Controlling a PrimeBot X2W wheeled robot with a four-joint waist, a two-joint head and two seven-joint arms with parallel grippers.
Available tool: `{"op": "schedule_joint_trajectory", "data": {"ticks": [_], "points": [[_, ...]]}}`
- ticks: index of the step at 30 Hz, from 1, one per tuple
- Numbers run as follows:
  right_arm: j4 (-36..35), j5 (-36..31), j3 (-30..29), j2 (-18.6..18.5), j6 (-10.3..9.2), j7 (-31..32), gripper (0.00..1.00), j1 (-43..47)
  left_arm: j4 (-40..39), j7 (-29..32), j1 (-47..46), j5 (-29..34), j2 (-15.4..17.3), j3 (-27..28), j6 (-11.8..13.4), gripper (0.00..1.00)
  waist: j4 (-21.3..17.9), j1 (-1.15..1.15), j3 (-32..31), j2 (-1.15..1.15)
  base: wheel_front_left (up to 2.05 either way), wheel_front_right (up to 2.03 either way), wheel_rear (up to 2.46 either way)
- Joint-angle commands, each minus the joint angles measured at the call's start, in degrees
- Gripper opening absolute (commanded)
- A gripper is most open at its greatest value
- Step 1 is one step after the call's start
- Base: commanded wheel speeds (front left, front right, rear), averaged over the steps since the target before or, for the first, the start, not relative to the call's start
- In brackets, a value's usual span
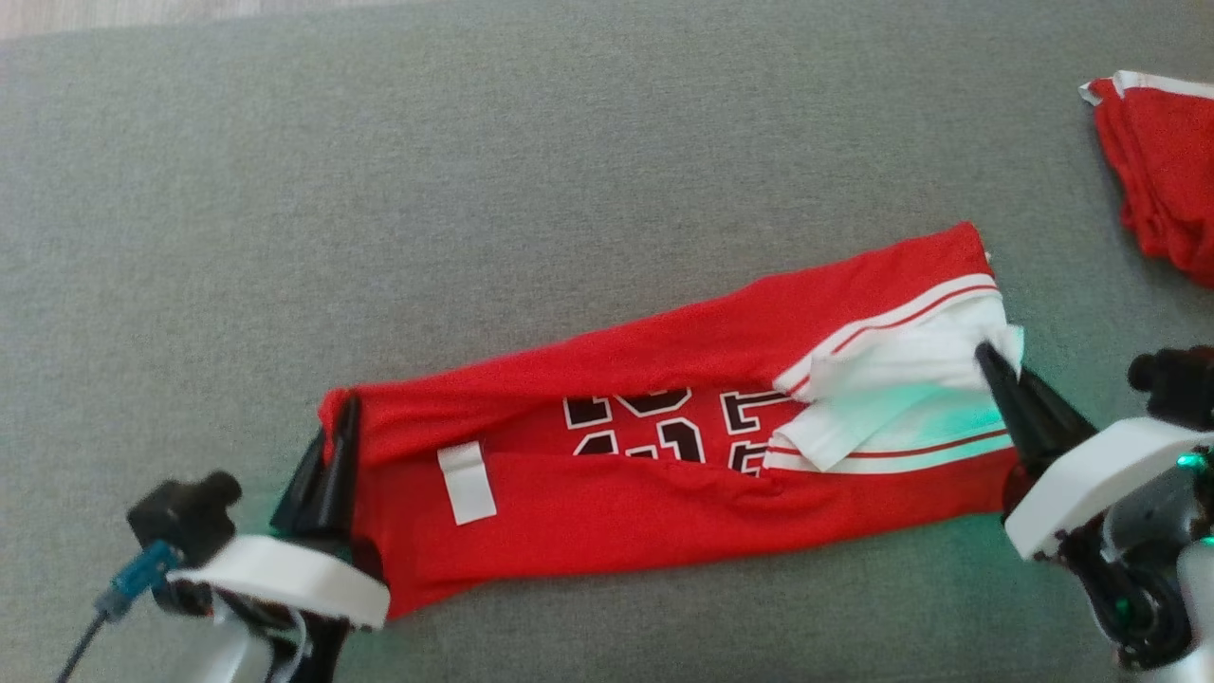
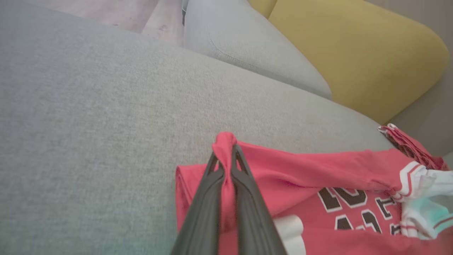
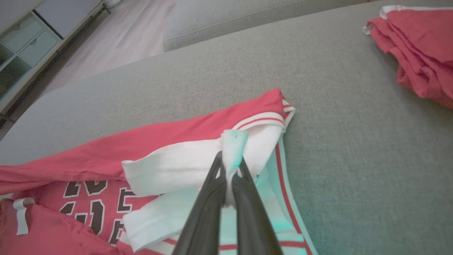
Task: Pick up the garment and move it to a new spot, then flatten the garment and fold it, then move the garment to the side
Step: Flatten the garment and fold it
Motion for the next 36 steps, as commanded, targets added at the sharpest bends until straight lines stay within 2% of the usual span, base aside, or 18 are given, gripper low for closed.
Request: {"op": "schedule_joint_trajectory", "data": {"ticks": [1,2,3,4,5,10,11,14,16,18,21,22,28,36], "points": [[-1.88,0.1,0.8,-0.52,0.39,0.67,0.29,0.31,-1.66,-0.3,0.01,1.02,1.85,1.39,-0.12,0.0,-0.35,0.0,-0.24,0.0,0.0,0.0,0.0],[-1.88,-0.09,1.12,-0.79,0.39,0.96,0.73,0.53,-1.54,-0.17,0.5,1.63,2.14,0.84,-0.04,0.07,-0.51,0.0,-0.34,0.0,0.0,0.0,0.0],[-1.76,-0.19,1.39,-1.01,0.39,1.53,1.0,0.84,-1.3,0.1,1.07,2.17,2.39,0.3,0.16,0.31,-0.66,0.0,-0.44,0.0,0.0,0.0,0.0],[-1.69,-0.31,1.46,-1.15,0.39,2.13,1.0,1.09,-1.07,0.16,1.59,2.77,2.66,-0.07,0.48,0.53,-0.82,0.0,-0.54,0.0,0.0,0.0,0.0],[-1.77,-0.59,1.53,-1.44,0.39,2.63,1.0,1.19,-0.58,0.43,2.13,3.18,2.91,-0.24,1.1,1.0,-0.98,0.0,-0.66,0.0,0.0,0.0,0.0],[-2.83,0.05,-0.38,-2.24,0.39,6.12,1.0,0.57,0.58,0.27,4.68,7.85,5.94,-0.77,5.12,1.0,-1.91,0.0,-1.2,0.0,0.0,0.0,0.0],[-2.83,0.05,-0.38,-2.24,0.39,6.12,1.0,0.57,0.58,0.27,4.68,7.85,5.94,-0.77,5.12,1.0,-1.91,0.0,-1.2,0.0,0.0,0.0,0.0],[-2.41,-0.7,-4.75,-1.07,0.39,8.27,1.0,-1.48,-1.6,-4.48,6.69,10.46,6.07,2.73,11.78,1.0,-2.5,0.0,-1.24,0.0,0.0,0.0,0.0],[-0.73,-2.67,-6.22,-0.19,0.39,10.29,1.0,-3.33,-4.17,-7.73,7.71,12.12,5.06,5.35,15.4,1.0,-2.54,0.0,-0.97,0.0,0.0,0.0,0.0],[1.87,-3.74,-6.26,0.93,0.39,12.3,1.0,-5.31,-6.66,-9.03,8.61,13.77,3.15,7.77,17.87,1.0,-2.22,0.0,-0.72,0.0,0.0,0.0,0.0],[6.36,-5.67,-5.9,1.95,0.39,13.95,1.0,-8.1,-10.77,-9.34,8.96,18.52,-0.48,9.96,19.39,1.0,-1.17,0.0,-0.24,0.0,0.0,0.0,0.0],[9.41,-6.49,-5.79,2.45,0.39,14.39,1.0,-9.43,-13.2,-9.36,9.16,22.14,-3.48,11.12,19.39,1.0,-0.24,0.0,0.04,0.0,0.0,0.0,0.0],[15.68,-7.69,-6.16,2.85,0.39,14.86,1.0,-10.4,-14.98,-9.38,10.65,28.79,-11.01,14.06,16.17,1.0,2.17,0.0,0.45,0.0,0.0,0.0,0.0],[17.59,-1.46,-1.89,4.34,0.39,18.92,1.0,-9.51,-13.17,-9.38,12.16,31.93,-14.75,18.46,11.3,1.0,2.87,0.0,0.12,0.0,0.0,0.0,0.0]]}}
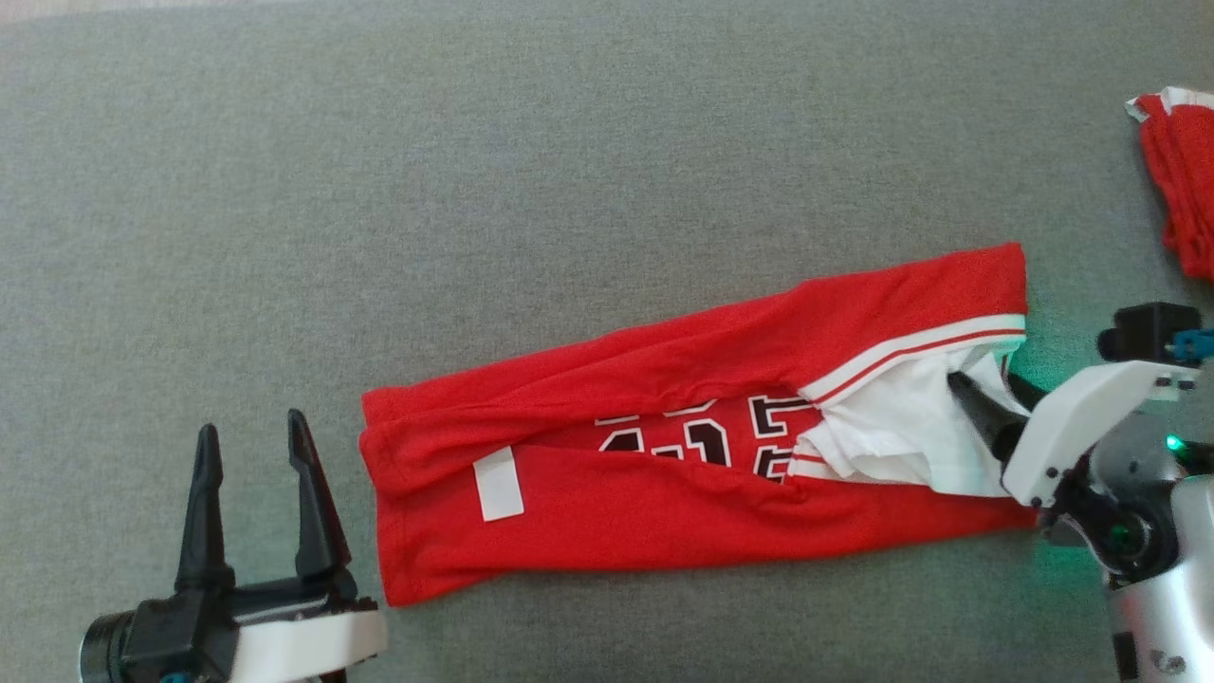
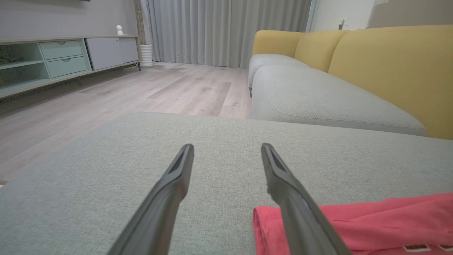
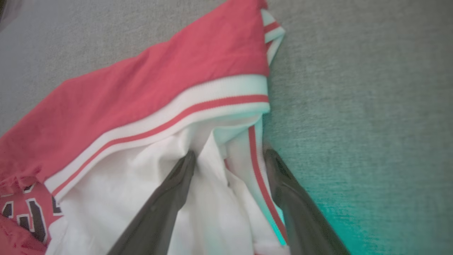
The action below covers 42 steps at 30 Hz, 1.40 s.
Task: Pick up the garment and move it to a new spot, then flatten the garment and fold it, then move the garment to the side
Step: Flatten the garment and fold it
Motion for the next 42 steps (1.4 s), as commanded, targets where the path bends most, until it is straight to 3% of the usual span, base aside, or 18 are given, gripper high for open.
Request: {"op": "schedule_joint_trajectory", "data": {"ticks": [1,2,3,4,5,11,22,28,35,42], "points": [[0.37,1.35,3.72,1.2,0.4,2.05,1.0,0.45,-1.2,-0.54,-0.64,0.78,-0.62,2.77,-0.75,1.0,0.0,0.0,-0.31,0.0,0.0,0.0,0.0],[0.68,1.81,4.34,1.24,0.4,2.4,1.0,0.56,-0.92,-0.54,-0.6,0.92,-0.83,3.22,-1.24,1.0,0.0,0.0,-0.51,0.0,0.0,0.0,0.0],[1.05,2.26,4.73,1.4,0.4,2.61,0.9,0.6,-0.57,-0.54,-0.56,0.96,-1.02,3.68,-1.73,1.0,-0.01,0.0,-0.7,0.0,0.0,0.0,0.0],[1.51,2.58,4.94,1.64,0.4,2.67,0.34,0.52,-0.31,-0.54,-0.55,1.0,-1.17,4.13,-2.17,1.0,-0.03,0.0,-0.88,0.0,0.0,0.0,0.0],[1.93,2.87,5.36,1.82,0.4,2.65,0.0,0.4,-0.07,-0.54,-0.54,1.07,-1.31,4.5,-2.59,1.0,-0.03,0.0,-1.14,0.0,0.0,0.0,0.0],[3.21,5.89,5.41,1.46,0.4,0.01,0.0,-0.96,0.83,-0.54,-0.08,1.23,-1.72,5.18,-3.91,1.0,0.12,0.0,-2.21,0.0,0.0,0.0,0.0],[2.3,8.79,-6.05,-6.54,0.4,-4.28,0.0,-2.75,1.93,-0.54,2.02,-0.75,-1.77,5.11,-3.78,1.0,-0.2,0.0,-4.54,0.0,0.0,0.0,0.0],[-3.43,8.77,-10.15,-8.76,0.4,-4.13,0.0,-1.88,1.97,-0.54,3.04,-1.74,-1.78,4.98,-3.17,1.0,-0.5,0.0,-5.89,0.0,0.0,0.0,0.0],[-16.33,9.33,-3.63,-5.01,0.4,1.49,0.0,-0.11,2.21,-0.54,3.51,-2.43,-1.78,5.22,-2.93,1.0,-1.3,0.0,-6.39,0.0,0.0,0.0,0.0],[-20.36,6.44,9.34,4.1,0.4,4.61,0.0,2.45,2.94,-0.54,3.26,-2.88,-1.78,4.31,-2.73,1.0,-1.09,0.0,-6.78,0.0,0.0,0.0,0.0]]}}
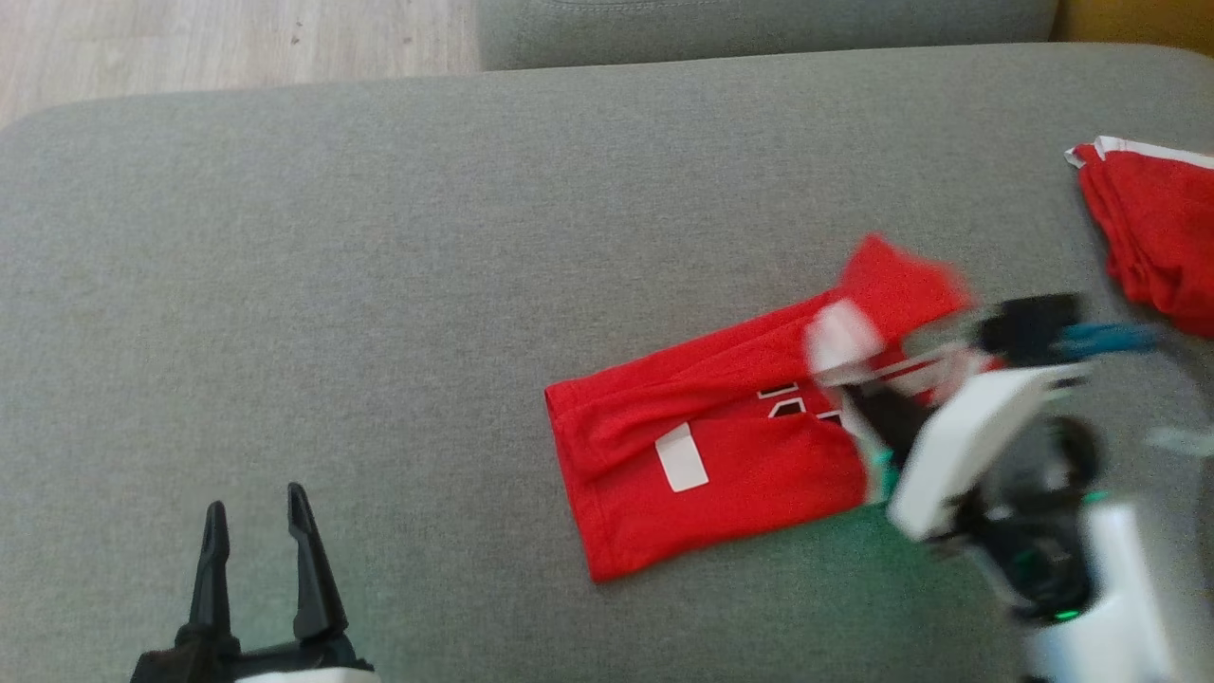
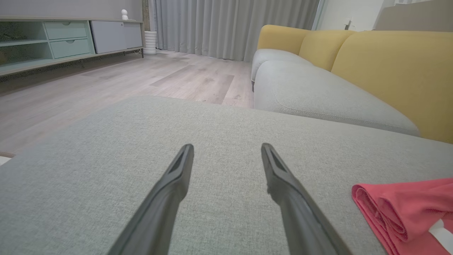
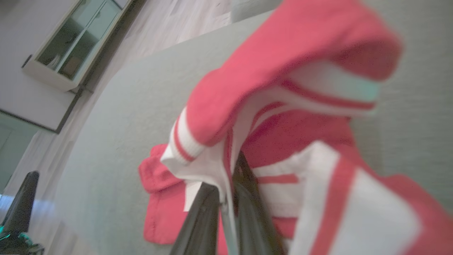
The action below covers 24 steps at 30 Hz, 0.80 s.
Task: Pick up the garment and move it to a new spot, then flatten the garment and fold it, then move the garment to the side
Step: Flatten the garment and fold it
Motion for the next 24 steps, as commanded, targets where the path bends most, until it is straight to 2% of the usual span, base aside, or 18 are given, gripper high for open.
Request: {"op": "schedule_joint_trajectory", "data": {"ticks": [1,4,10,24], "points": [[-2.01,-0.44,2.27,0.98,0.4,-0.43,0.0,-1.25,-1.26,-0.54,-1.36,-0.32,-0.15,1.66,0.2,1.0,0.16,0.0,-0.03,0.0,0.0,0.0,0.0],[0.7,-1.23,6.32,3.29,0.4,-2.33,0.0,-1.66,-0.82,-0.54,-1.32,-0.47,-0.15,1.53,0.16,1.0,0.57,0.0,-0.05,0.0,0.0,0.0,0.0],[6.83,0.06,13.57,3.95,0.4,-6.03,0.0,-3.46,0.1,-0.54,-1.58,-0.6,-0.15,0.7,-0.07,1.0,2.46,0.0,-0.75,0.0,0.0,0.0,0.0],[15.54,6.2,18.03,3.97,0.4,-13.58,0.0,-6.11,0.63,-0.55,-0.57,-1.4,-0.15,-0.3,0.42,1.0,4.27,0.0,-1.72,0.0,0.0,0.0,0.0]]}}
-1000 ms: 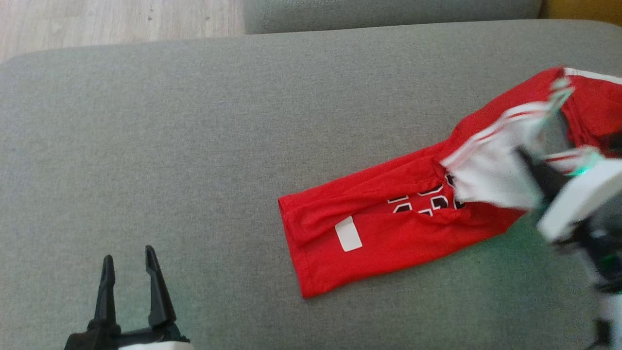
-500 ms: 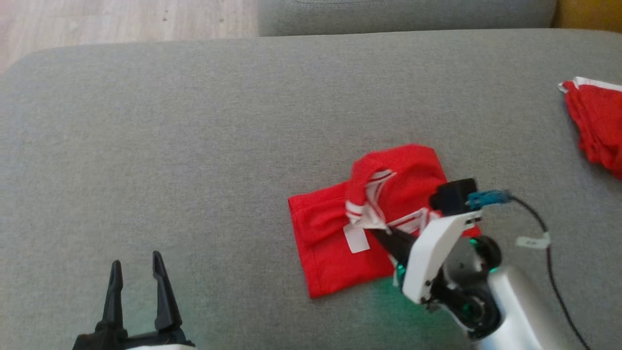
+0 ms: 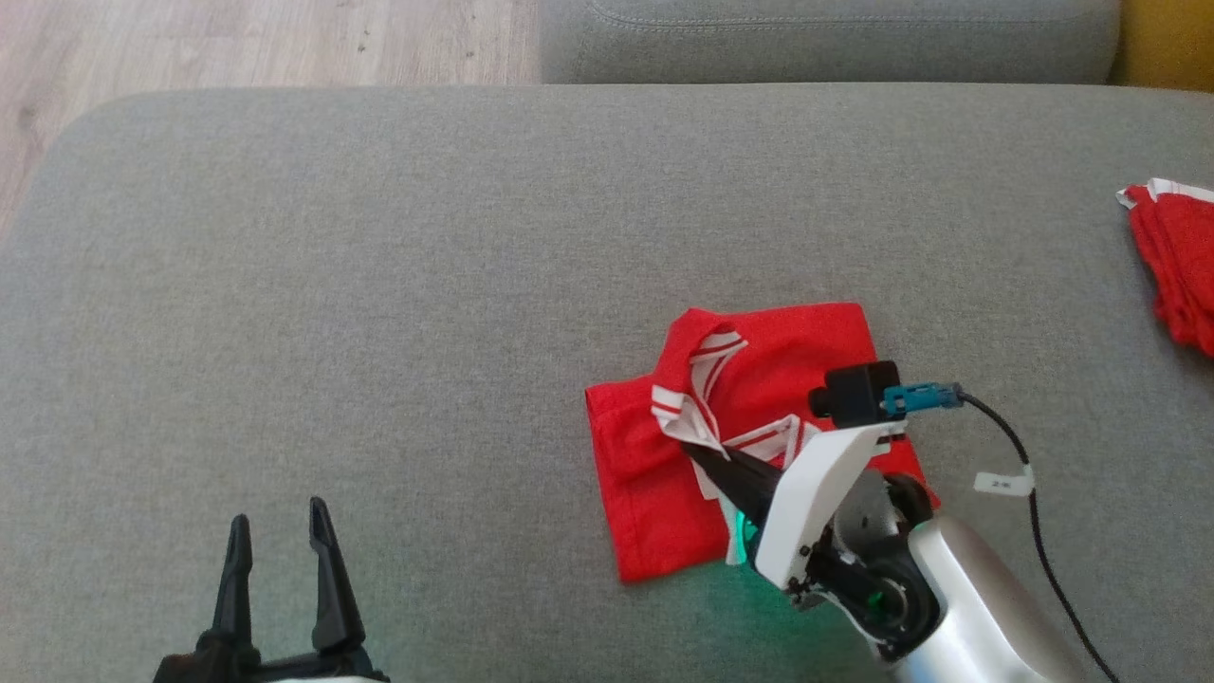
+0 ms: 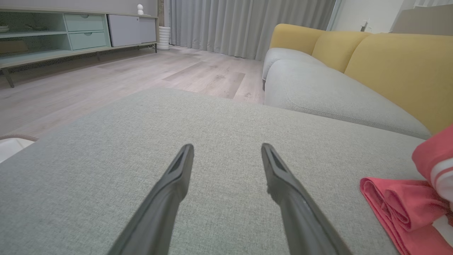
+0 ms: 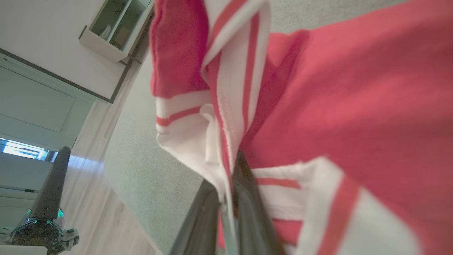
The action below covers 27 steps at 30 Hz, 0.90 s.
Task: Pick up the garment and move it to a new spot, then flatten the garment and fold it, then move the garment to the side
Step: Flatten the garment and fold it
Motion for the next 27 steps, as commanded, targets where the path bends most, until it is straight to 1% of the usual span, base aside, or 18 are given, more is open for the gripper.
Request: {"op": "schedule_joint_trajectory", "data": {"ticks": [1,2,3,4,5,6,9,11,12,14,18,19,23,27], "points": [[-1.67,0.66,1.6,0.62,0.4,-0.91,0.0,-2.57,-1.42,-0.55,-0.82,-0.05,-0.16,1.53,0.33,1.0,0.02,0.0,-0.04,0.0,0.0,0.0,0.0],[-1.23,1.71,2.08,0.62,0.4,-1.34,0.0,-2.72,-1.38,-0.55,-0.89,-0.01,-0.16,1.54,0.29,1.0,0.02,0.0,-0.06,0.0,0.0,0.0,0.0],[-0.77,2.8,2.45,0.63,0.4,-1.88,0.08,-2.9,-1.36,-0.55,-0.94,0.04,-0.16,1.56,0.24,1.0,0.02,0.0,-0.09,0.0,0.0,0.0,0.0],[-0.59,4.12,3.15,0.63,0.4,-2.52,0.27,-3.18,-1.31,-0.55,-0.96,0.11,-0.16,1.58,0.18,1.0,-0.01,0.0,-0.15,0.0,0.0,0.0,0.0],[-0.38,6.25,3.8,0.63,0.4,-3.05,0.49,-3.26,-1.26,-0.55,-0.95,0.17,-0.16,1.6,0.11,1.0,-0.05,0.0,-0.19,0.0,0.0,0.0,0.0],[-0.13,7.82,4.4,0.63,0.4,-3.76,1.0,-3.5,-1.19,-0.55,-0.91,0.23,-0.16,1.63,0.04,1.0,-0.11,0.0,-0.26,0.0,0.0,0.0,0.0],[0.93,10.22,5.86,0.63,0.4,-6.42,1.0,-4.53,-0.95,-0.55,-0.67,0.36,-0.16,1.76,-0.09,1.0,-0.41,0.0,-0.55,0.0,0.0,0.0,0.0],[1.02,13.35,6.54,0.63,0.4,-8.22,1.0,-4.83,-0.84,-0.55,-0.49,0.45,-0.16,1.79,-0.15,1.0,-0.61,0.0,-0.79,0.0,0.0,0.0,0.0],[0.69,15.33,6.86,0.63,0.4,-10.23,1.0,-5.37,-0.84,-0.55,-0.29,0.56,-0.16,1.96,-0.21,1.0,-0.91,0.0,-0.92,0.0,0.0,0.0,0.0],[-0.29,17.64,6.91,0.63,0.4,-11.62,1.0,-5.49,-0.85,-0.55,-0.08,0.72,-0.16,2.15,-0.26,1.0,-1.23,0.0,-1.13,0.0,0.0,0.0,0.0],[-4.07,16.54,4.25,0.63,0.4,-14.99,1.0,-4.63,-1.02,-0.55,0.47,0.9,-0.16,2.8,-0.21,1.0,-2.1,0.0,-1.67,0.0,0.0,0.0,0.0],[-5.34,14.24,3.02,0.63,0.4,-15.96,1.0,-4.28,-1.11,-0.55,0.65,0.93,-0.16,3.02,-0.16,1.0,-2.42,0.0,-1.82,0.0,0.0,0.0,0.0],[-10.17,-0.27,-3.26,-1.19,0.4,-18.91,1.0,-1.14,-1.38,-0.55,1.34,1.02,-0.16,3.49,-0.03,1.0,-3.53,0.0,-2.39,0.0,0.0,0.0,0.0],[-14.94,-7.39,-10.2,-2.12,0.4,-19.47,1.0,3.84,-1.5,-0.55,1.77,0.91,-0.16,3.73,0.18,1.0,-4.57,0.0,-3.02,0.0,0.0,0.0,0.0]]}}
